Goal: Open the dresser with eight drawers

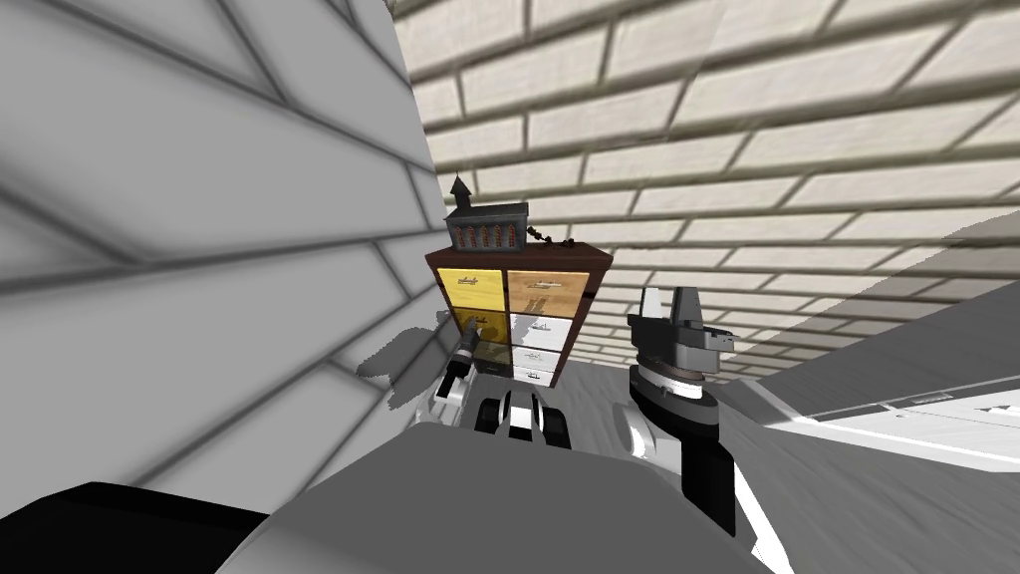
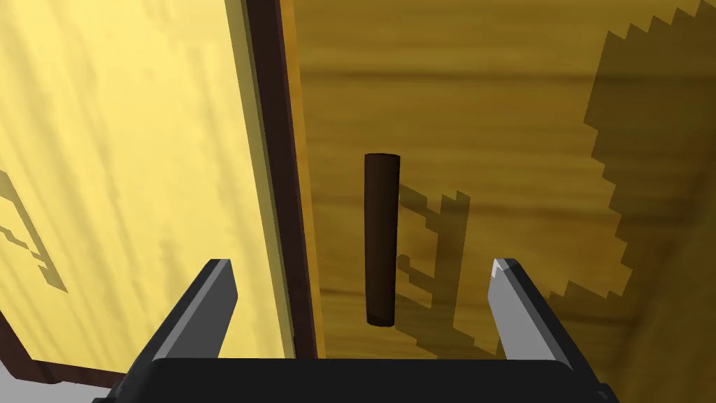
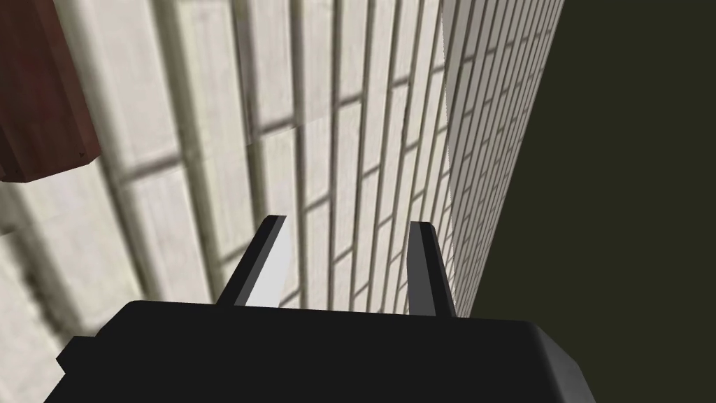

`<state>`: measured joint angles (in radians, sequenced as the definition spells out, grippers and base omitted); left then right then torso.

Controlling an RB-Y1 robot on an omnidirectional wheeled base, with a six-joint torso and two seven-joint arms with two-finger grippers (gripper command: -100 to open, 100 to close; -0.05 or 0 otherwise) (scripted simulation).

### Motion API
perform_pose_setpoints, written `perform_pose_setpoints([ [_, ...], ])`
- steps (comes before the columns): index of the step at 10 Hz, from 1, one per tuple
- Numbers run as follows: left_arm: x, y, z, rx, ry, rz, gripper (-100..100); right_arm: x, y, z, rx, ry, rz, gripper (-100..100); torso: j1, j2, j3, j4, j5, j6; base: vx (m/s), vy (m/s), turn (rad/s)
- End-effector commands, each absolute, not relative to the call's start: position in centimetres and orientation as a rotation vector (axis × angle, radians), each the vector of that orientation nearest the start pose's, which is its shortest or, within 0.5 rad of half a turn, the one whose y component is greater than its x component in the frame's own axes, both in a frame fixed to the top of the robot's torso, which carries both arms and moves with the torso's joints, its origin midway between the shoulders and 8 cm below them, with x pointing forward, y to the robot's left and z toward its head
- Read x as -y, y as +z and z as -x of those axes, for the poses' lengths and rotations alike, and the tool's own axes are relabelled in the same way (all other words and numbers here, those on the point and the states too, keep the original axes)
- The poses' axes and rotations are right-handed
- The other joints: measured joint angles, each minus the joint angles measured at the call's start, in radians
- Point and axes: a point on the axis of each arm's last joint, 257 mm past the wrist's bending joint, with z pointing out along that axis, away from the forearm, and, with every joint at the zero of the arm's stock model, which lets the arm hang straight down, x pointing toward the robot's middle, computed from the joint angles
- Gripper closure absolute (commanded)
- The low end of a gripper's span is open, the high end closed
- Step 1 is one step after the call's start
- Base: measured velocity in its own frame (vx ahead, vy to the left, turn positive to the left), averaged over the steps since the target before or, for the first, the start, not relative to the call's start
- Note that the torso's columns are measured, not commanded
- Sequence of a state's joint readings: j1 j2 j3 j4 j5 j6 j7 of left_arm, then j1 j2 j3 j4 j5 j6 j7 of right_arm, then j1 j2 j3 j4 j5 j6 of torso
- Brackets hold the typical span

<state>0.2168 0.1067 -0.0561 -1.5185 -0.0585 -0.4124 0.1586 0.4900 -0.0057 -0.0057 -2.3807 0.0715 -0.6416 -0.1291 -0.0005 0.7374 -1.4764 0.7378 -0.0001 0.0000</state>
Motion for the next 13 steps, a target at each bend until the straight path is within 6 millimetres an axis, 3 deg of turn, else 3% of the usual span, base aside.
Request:
perform_pose_setpoints([
  [1, -26.8, -24.8, -47.1, -1.116, -1.29, 1.097, -100, 25.7, 9.3, -29.5, -0.466, 1.432, -0.44, 0, -0.001, 0.0, 0.0, 0.0, 0.0, 0.0, 0.03, -0.034, -0.138],
  [2, -27.8, -24.5, -47.3, -1.109, -1.284, 1.101, -100, 25.7, 9.3, -29.5, -0.466, 1.432, -0.44, 0, -0.002, -0.002, -0.001, 0.0, -0.001, 0.0, 0.065, -0.075, -0.163],
  [3, -27.0, -24.7, -46.9, -1.115, -1.288, 1.094, -100, 25.7, 9.3, -29.5, -0.466, 1.432, -0.44, 0, -0.003, -0.003, -0.002, -0.001, -0.001, 0.0, 0.032, -0.037, -0.023],
  [4, -24.9, -25.3, -46.7, -1.129, -1.304, 1.088, 100, 25.7, 9.3, -29.5, -0.466, 1.432, -0.44, 0, 0.0, 0.0, 0.0, 0.0, 0.0, 0.0, -0.035, 0.042, 0.246],
  [5, -25.7, -25.0, -46.8, -1.121, -1.299, 1.095, 100, 25.7, 9.3, -29.5, -0.466, 1.432, -0.44, 0, 0.006, 0.004, 0.003, 0.001, 0.001, -0.001, -0.024, 0.022, 0.057],
  [13, -21.5, -24.0, -51.5, -1.153, -1.344, 1.062, 100, 25.7, 9.3, -29.5, -0.466, 1.432, -0.44, 0, 0.002, -0.002, -0.001, 0.0, 0.0, 0.0, -0.138, 0.03, 0.047],
])
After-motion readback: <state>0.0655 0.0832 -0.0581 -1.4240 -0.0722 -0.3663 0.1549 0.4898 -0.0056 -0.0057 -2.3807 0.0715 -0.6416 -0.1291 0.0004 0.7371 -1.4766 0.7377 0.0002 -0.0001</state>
